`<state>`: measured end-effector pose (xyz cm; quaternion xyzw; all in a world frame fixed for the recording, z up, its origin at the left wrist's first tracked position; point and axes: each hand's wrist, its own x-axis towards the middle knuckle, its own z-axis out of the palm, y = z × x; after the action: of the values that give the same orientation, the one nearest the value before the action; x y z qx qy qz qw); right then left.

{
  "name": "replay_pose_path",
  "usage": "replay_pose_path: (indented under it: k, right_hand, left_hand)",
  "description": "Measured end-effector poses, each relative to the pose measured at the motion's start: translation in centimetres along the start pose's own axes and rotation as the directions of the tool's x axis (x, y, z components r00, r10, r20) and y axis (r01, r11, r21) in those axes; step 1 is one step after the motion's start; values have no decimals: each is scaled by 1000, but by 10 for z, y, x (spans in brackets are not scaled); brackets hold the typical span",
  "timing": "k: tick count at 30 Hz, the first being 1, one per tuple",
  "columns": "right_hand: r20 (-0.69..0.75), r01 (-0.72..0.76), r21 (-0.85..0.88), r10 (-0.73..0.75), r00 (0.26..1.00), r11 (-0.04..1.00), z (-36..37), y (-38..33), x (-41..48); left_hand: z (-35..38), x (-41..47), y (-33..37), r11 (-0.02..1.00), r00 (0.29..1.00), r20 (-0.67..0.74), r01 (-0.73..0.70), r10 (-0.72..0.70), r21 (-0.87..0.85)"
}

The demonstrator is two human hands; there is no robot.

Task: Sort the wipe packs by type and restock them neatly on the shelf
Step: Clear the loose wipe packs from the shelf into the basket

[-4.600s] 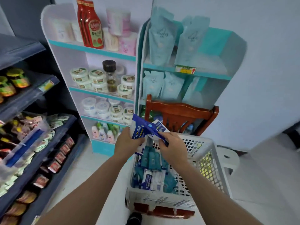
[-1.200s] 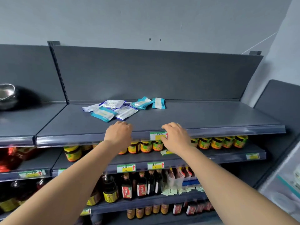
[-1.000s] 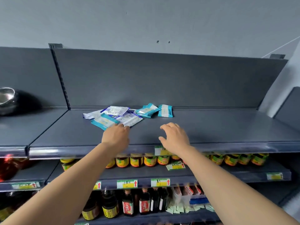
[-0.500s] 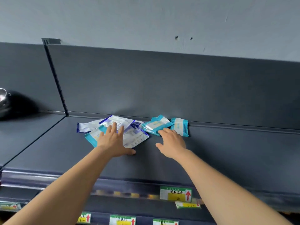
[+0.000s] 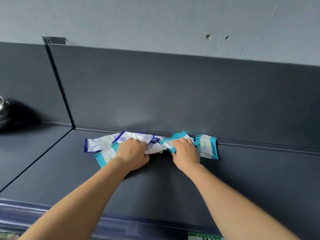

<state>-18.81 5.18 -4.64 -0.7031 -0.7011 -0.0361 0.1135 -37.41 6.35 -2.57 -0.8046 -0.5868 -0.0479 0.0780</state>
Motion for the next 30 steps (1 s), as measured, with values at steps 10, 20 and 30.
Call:
replay_pose_path:
  k: [10, 20, 30]
  right_hand:
    - [-213, 1, 305, 67, 975, 952, -9, -4, -8]
    - [-382, -17, 495, 235, 894, 869, -48, 14, -47]
    - [-479, -121, 470, 368, 797, 874, -83, 52, -124]
  left_hand:
    - [-10, -1, 10, 986, 970, -243, -9, -32, -164]
    - [-51, -22, 61, 792, 907, -378, -89, -186, -604]
    - [-70, -59, 124, 634, 913, -401, -269, -70, -725]
